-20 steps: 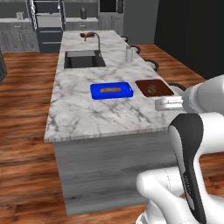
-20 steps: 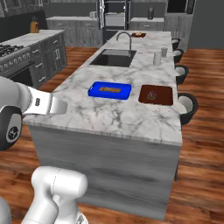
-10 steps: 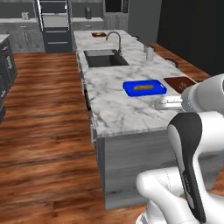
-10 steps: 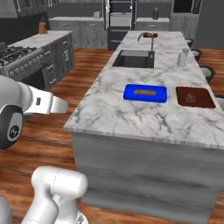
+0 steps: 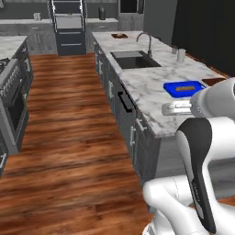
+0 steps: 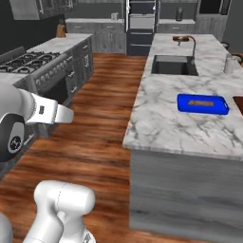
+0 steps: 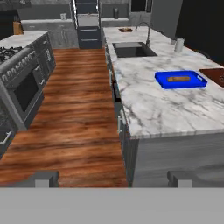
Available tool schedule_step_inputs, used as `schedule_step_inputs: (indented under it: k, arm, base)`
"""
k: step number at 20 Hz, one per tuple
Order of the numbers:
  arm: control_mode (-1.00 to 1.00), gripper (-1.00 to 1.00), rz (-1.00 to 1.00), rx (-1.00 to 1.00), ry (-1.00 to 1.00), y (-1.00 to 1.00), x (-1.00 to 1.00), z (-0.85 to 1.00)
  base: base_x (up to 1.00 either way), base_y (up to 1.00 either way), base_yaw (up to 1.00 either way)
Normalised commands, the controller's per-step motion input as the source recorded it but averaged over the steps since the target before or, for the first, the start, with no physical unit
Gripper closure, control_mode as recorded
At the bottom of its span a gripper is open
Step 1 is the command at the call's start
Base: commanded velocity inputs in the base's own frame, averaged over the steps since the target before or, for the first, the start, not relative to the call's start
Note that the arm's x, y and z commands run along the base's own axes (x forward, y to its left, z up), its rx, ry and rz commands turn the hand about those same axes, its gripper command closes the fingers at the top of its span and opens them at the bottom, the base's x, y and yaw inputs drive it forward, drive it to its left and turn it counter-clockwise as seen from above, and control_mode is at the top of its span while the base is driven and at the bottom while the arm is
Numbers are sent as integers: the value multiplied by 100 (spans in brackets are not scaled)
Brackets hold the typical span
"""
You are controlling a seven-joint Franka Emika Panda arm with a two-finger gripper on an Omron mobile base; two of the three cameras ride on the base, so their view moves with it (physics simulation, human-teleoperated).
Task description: Take the cake and donut from the fridge and place them on the empty tray on the dining counter.
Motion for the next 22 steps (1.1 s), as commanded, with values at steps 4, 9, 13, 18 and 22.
schedule_step_inputs:
  k: [4, 9, 13, 18, 22]
  arm:
    - [100, -100, 0, 0, 0, 0, 0, 0]
    - [100, -100, 0, 0, 0, 0, 0, 0]
    - [100, -100, 0, 0, 0, 0, 0, 0]
    - [100, -100, 0, 0, 0, 0, 0, 0]
    - [100, -100, 0, 0, 0, 0, 0, 0]
  base:
    - [59, 100, -10]
    - [100, 66, -1]
    - [100, 11, 0]
    - [100, -12, 2]
    - [100, -14, 5]
